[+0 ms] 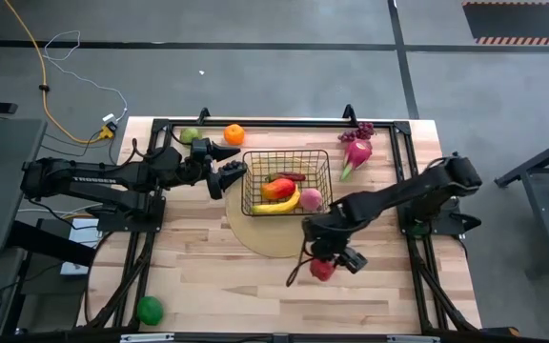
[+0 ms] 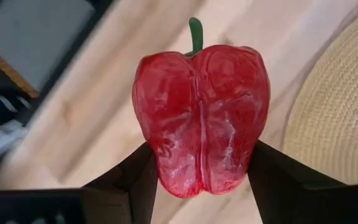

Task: Build produce basket
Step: Put the bell pepper into the wire basket

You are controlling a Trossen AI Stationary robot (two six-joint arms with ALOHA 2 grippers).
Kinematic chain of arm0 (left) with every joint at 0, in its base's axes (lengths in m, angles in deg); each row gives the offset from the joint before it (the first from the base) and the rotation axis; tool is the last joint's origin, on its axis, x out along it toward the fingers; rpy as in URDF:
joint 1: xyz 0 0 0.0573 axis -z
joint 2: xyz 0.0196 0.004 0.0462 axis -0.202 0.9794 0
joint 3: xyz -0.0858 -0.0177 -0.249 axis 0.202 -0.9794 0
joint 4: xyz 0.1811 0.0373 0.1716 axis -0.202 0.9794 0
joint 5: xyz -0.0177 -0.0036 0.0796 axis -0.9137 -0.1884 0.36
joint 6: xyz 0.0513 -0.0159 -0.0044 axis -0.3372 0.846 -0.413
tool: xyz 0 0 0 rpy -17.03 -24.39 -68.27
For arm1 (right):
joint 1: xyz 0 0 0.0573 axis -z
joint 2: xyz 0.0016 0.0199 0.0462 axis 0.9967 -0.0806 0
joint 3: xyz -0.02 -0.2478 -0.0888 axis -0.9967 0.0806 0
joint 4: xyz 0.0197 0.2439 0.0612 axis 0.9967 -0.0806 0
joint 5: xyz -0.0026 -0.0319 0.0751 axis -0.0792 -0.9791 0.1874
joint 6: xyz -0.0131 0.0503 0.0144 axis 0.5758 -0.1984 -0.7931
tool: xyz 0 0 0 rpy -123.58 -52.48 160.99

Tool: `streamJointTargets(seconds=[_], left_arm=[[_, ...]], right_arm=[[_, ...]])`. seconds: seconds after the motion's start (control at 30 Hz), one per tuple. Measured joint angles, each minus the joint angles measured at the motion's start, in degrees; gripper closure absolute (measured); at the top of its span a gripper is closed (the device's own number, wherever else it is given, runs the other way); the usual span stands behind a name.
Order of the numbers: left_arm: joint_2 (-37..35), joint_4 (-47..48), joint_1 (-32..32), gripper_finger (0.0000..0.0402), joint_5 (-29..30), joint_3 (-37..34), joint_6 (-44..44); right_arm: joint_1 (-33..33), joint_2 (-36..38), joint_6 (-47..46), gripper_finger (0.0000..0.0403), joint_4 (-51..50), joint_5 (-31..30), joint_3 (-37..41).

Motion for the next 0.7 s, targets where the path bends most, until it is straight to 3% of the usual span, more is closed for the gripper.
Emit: streamJointTargets(seconds=[0.1, 0.3, 0.4, 0.5, 0.6, 0.7], left_arm=[[-0.02, 0.0, 0.01, 0.0009, 0.0, 0.0, -0.02], [0.0, -0.03, -0.01, 0.0009, 0.0, 0.0, -0.01], [-0.01, -0.08, -0.02, 0.0009, 0.0, 0.0, -0.01], [-0.01, -0.08, -0.02, 0.0009, 0.0, 0.0, -0.02], [0.01, -0.07, -0.02, 0.0009, 0.0, 0.0, 0.01], [0.01, -0.07, -0.01, 0.0009, 0.0, 0.0, -0.02]], right_arm=[[-0.95, 4.49, -3.52, 0.0212, 0.86, 0.99, 2.75], [-2.05, 20.24, -17.93, 0.0213, 8.61, -1.72, 19.76], [-2.53, 28.93, -25.59, 0.0214, 16.8, -9.06, 25.92], [-2.3, 36.35, -30.53, 0.0206, 28.51, -21.38, 29.77], [-1.35, 41.19, -30.11, 0.0193, 41.6, -33.07, 32.44], [0.5, 42.74, -25.42, 0.0191, 51.3, -39.79, 32.89]])
